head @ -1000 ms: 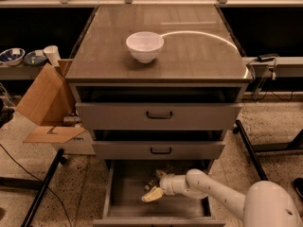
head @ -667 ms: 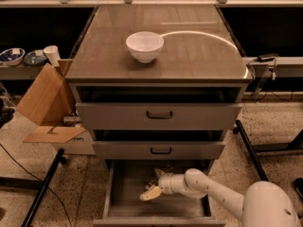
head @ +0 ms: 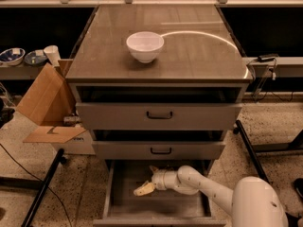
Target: Pick water bottle from bottom drawer and place on counter
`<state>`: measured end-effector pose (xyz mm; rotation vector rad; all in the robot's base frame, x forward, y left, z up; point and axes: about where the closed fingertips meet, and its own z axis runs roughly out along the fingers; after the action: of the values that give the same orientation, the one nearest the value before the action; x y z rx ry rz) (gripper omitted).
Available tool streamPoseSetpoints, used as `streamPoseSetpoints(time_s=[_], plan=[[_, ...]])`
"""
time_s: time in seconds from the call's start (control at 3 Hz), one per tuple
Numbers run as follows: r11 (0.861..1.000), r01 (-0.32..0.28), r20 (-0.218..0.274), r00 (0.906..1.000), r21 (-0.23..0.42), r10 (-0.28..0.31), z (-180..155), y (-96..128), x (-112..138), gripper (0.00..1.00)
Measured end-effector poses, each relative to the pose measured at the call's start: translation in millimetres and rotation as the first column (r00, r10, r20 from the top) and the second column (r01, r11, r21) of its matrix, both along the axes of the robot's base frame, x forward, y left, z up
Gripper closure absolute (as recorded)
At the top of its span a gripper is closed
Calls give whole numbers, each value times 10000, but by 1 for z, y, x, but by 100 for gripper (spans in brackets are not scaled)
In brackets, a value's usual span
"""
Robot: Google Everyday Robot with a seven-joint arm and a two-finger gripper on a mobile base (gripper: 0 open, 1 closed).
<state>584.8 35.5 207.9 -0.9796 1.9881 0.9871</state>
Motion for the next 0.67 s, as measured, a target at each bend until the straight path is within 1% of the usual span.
streamPoseSetpoints(time_s=[0.33,0.67], plan=[[9999,117,-73,9999,-70,-117,-5,6,8,0],[9988,330,-285,9990,-348,-340,-12,8,19,0]])
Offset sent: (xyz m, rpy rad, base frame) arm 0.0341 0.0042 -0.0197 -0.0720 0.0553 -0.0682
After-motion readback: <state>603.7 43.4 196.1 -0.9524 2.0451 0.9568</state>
